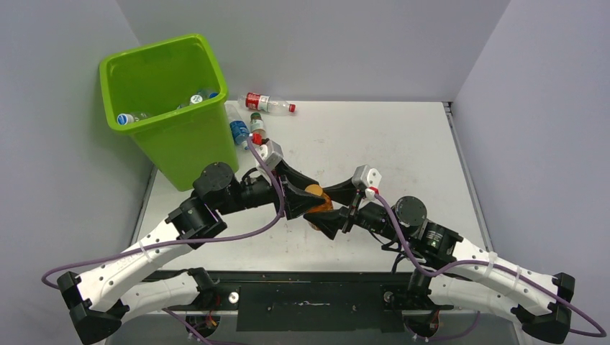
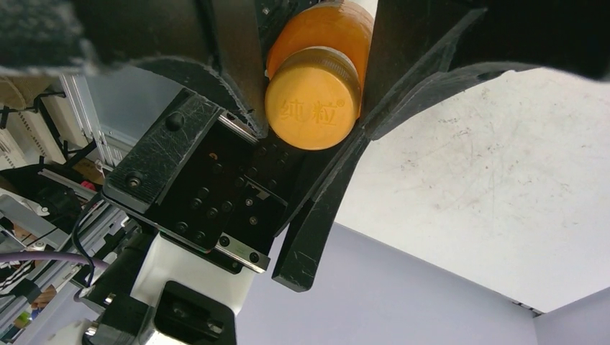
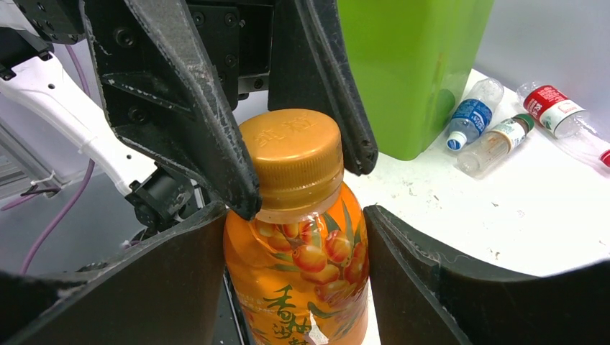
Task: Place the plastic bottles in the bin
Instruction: Place the plastic bottle in the trash bin.
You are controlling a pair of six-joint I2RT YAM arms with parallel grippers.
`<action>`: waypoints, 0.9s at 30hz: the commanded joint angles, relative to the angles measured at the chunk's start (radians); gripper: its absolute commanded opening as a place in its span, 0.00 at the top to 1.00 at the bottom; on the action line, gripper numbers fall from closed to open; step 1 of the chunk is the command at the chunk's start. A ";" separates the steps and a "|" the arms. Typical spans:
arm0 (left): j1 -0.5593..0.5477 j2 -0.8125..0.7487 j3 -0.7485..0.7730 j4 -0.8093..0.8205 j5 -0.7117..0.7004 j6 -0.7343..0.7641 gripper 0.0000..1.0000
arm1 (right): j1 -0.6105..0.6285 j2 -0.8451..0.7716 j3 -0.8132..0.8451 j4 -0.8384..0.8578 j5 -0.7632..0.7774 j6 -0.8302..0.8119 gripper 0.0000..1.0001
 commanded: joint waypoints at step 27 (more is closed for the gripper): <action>-0.027 -0.105 0.249 -0.059 -0.648 0.320 1.00 | -0.001 -0.118 0.121 -0.155 0.023 0.069 0.10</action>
